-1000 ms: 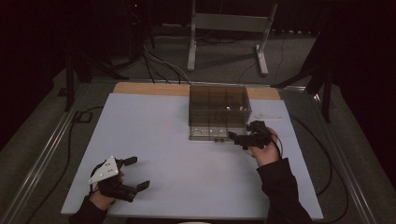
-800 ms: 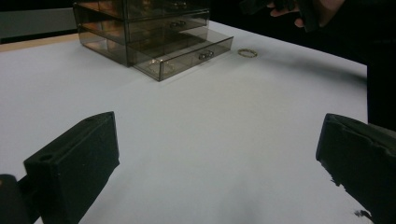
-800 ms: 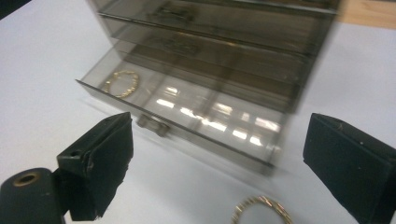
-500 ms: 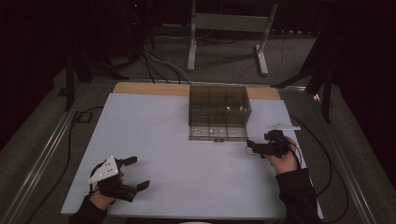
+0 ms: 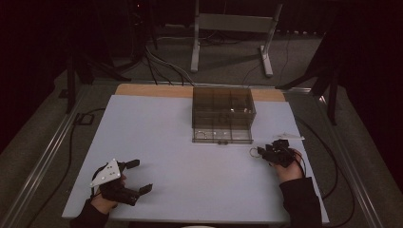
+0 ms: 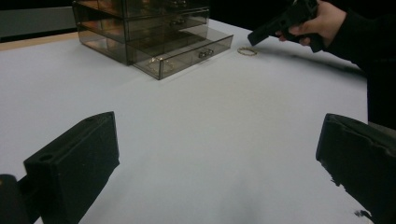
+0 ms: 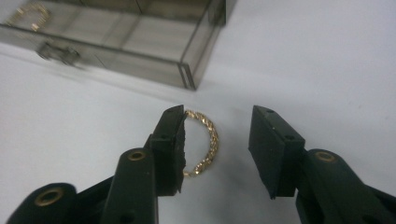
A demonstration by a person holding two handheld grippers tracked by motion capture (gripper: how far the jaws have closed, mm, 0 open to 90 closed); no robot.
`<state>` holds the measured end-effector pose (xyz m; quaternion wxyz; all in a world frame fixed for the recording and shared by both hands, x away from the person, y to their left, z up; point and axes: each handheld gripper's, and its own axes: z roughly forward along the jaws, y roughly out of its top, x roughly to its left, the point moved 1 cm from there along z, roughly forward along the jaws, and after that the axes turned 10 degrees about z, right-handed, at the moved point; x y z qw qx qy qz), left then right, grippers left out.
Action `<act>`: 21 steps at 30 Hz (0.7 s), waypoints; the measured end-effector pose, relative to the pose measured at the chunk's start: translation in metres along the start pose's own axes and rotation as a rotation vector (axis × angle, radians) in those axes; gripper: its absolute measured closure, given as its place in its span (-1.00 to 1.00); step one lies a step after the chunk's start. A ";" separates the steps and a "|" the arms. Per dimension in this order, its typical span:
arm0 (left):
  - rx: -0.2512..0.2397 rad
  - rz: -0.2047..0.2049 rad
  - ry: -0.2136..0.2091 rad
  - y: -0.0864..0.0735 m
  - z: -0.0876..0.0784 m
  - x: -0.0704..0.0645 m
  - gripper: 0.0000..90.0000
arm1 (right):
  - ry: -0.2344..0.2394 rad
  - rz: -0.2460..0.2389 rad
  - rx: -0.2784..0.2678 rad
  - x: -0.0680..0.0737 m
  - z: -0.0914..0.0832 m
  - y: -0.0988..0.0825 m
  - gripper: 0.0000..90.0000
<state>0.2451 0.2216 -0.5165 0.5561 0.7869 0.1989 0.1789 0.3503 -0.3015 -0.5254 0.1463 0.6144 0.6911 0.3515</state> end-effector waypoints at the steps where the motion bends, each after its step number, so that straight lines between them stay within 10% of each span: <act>1: -0.002 -0.002 0.000 0.000 0.000 0.000 -0.99 | -0.003 -0.002 0.005 0.000 0.002 -0.001 0.35; 13: -0.001 0.001 0.000 0.000 0.000 0.000 -0.99 | -0.111 -0.087 0.020 0.011 0.010 -0.003 0.82; 21: -0.001 0.002 -0.001 0.000 -0.001 0.000 -0.99 | -0.105 -0.042 0.033 0.010 0.010 -0.001 0.92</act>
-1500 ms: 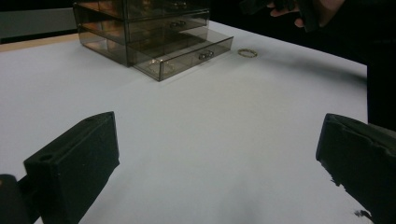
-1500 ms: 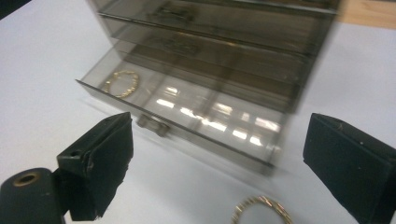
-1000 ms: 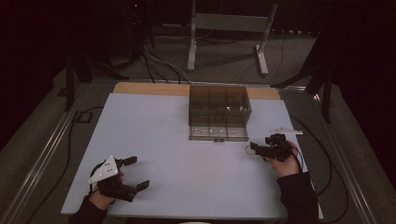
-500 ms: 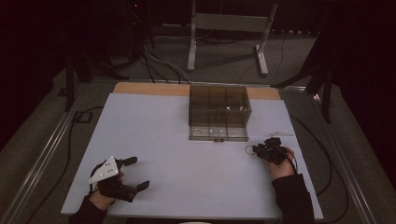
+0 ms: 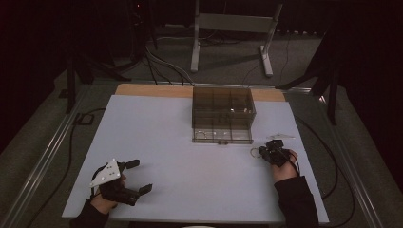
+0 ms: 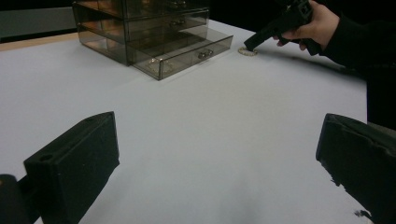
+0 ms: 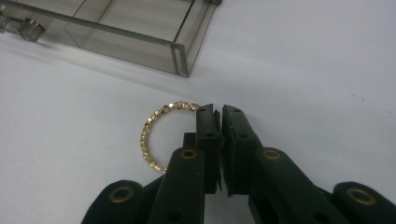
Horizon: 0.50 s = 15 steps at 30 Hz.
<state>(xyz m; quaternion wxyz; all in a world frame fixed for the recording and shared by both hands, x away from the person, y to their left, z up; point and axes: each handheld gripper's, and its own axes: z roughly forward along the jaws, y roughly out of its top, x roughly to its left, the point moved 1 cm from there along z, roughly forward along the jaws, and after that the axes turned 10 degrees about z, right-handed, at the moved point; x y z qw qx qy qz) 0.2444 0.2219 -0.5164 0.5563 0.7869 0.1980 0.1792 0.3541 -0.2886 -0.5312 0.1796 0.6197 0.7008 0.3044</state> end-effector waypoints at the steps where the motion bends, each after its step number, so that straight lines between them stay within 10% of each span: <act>1: -0.001 0.000 0.000 0.000 0.000 0.000 -0.99 | -0.002 -0.001 0.001 0.000 0.000 0.000 0.92; 15: -0.003 -0.003 0.003 0.000 -0.001 0.000 -0.99 | 0.025 0.013 -0.030 0.001 -0.018 0.005 0.92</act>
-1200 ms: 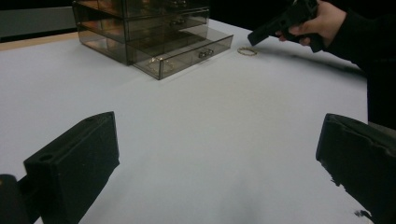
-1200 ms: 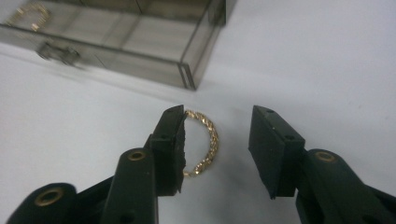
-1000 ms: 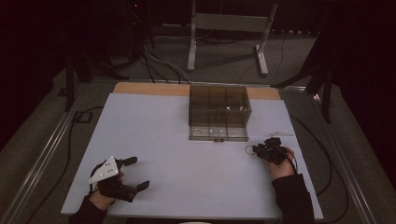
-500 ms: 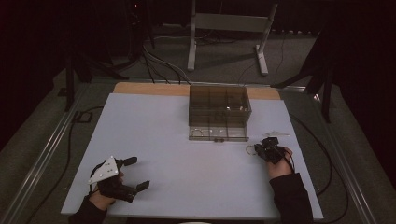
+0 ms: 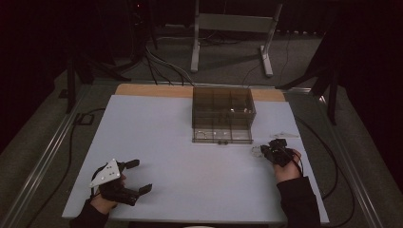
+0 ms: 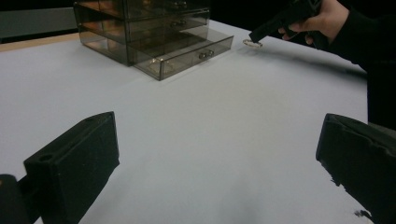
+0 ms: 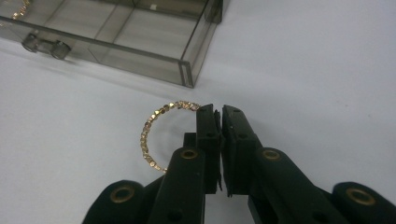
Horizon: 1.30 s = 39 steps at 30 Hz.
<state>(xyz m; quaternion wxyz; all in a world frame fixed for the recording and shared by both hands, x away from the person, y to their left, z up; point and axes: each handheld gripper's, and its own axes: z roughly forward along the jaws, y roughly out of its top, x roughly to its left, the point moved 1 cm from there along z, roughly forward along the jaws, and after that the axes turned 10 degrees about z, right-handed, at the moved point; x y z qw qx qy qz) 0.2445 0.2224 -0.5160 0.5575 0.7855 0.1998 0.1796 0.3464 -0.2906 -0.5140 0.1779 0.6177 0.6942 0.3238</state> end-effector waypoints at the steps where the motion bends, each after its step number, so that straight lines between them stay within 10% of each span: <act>1: 0.001 0.002 0.001 0.000 0.000 0.000 -0.99 | 0.000 -0.001 -0.004 0.000 -0.001 0.001 0.92; 39: -0.003 -0.003 0.000 0.000 -0.001 0.001 -0.99 | 0.085 -0.097 -0.054 0.059 -0.005 0.054 0.92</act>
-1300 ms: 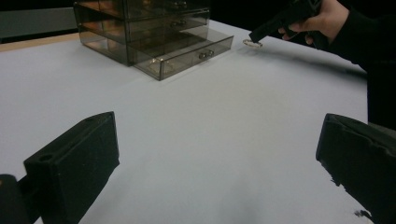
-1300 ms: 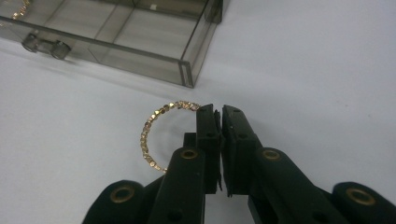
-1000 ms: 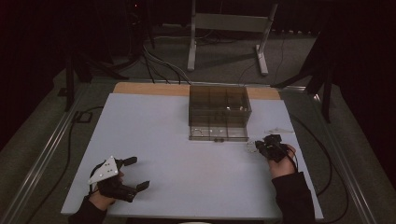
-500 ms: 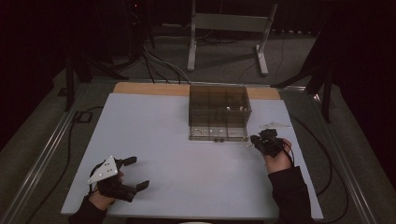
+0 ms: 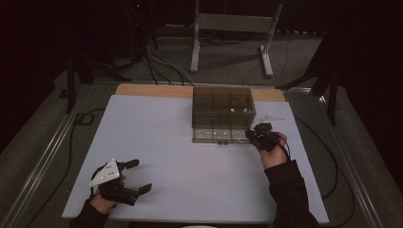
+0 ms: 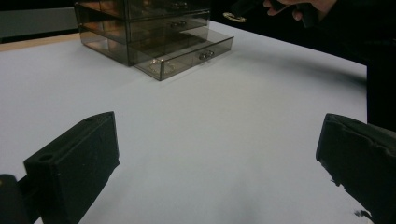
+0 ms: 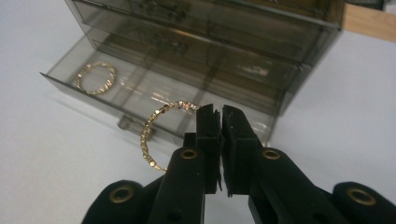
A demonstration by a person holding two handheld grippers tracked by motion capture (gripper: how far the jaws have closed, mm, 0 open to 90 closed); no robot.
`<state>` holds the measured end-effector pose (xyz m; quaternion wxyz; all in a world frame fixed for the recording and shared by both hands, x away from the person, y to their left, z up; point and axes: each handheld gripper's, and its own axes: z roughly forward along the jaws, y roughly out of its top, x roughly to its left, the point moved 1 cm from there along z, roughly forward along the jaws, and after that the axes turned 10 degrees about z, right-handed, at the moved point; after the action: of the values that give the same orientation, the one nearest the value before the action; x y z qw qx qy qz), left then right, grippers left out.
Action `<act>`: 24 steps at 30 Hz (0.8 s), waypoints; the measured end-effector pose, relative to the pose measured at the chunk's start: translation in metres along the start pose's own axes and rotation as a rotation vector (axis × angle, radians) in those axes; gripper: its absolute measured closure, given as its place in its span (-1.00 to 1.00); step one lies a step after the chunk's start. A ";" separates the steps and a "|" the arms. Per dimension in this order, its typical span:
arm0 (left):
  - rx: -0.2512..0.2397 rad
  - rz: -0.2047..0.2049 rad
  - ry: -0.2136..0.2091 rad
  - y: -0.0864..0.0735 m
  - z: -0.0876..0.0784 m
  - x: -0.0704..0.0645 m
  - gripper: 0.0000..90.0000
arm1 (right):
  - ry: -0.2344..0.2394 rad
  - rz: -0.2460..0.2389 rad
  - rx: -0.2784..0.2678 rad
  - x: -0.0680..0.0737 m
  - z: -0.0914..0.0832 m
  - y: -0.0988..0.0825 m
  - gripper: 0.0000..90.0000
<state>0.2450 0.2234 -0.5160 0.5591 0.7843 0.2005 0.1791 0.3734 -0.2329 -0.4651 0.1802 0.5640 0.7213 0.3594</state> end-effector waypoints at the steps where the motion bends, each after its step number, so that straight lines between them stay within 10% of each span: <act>1: 0.002 0.000 0.000 0.000 0.000 0.000 -0.99 | 0.005 -0.001 -0.002 0.002 0.001 0.002 0.92; 24: -0.002 0.002 0.000 0.000 -0.001 0.000 -0.99 | 0.071 -0.026 -0.002 0.046 0.032 0.024 0.92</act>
<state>0.2445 0.2241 -0.5156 0.5597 0.7840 0.1997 0.1796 0.3973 -0.1771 -0.4630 0.1598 0.5412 0.7343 0.3773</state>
